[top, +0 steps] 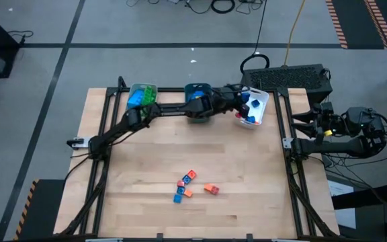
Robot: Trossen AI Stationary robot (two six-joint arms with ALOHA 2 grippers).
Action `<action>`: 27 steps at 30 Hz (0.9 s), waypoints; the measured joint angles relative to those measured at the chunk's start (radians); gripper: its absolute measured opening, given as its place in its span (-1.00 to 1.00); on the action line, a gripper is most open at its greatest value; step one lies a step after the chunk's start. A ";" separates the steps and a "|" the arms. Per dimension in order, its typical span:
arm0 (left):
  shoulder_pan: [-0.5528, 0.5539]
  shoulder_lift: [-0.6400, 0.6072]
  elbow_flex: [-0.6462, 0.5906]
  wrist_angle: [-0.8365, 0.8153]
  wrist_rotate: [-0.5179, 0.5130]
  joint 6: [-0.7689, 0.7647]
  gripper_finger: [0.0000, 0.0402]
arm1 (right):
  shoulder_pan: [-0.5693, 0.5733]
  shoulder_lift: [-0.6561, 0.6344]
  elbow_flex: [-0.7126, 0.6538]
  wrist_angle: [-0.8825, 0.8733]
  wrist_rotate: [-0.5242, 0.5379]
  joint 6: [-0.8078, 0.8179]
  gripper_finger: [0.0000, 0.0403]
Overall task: Sort blocks by size
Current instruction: Put the small blue 4 stud game piece into the white bin, then put the small orange 4 stud game piece into the white bin
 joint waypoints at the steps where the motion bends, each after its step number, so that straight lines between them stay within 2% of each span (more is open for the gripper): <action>1: 0.003 0.012 0.000 0.012 0.006 0.000 -0.51 | 0.000 0.000 0.000 0.000 0.005 0.001 0.18; 5: 0.004 0.049 -0.001 0.020 0.013 0.021 -0.51 | 0.000 0.000 0.000 0.000 0.009 -0.001 0.18; 10: -0.007 0.071 -0.001 0.015 0.039 0.156 -0.48 | 0.000 0.000 0.000 0.000 0.008 -0.002 0.18; 16: -0.021 0.087 0.000 -0.002 0.019 0.209 -0.01 | 0.000 0.000 0.000 0.000 0.007 0.000 0.18; 20: -0.022 0.085 0.000 -0.017 0.015 0.199 0.14 | 0.000 0.000 0.000 0.000 0.005 0.003 0.18; 24: -0.054 0.027 -0.001 -0.127 0.087 0.232 0.16 | 0.000 0.000 0.000 0.000 0.005 0.004 0.18; 27: -0.113 -0.057 0.012 -0.299 0.120 0.335 0.16 | 0.000 0.000 0.000 0.000 0.005 0.002 0.18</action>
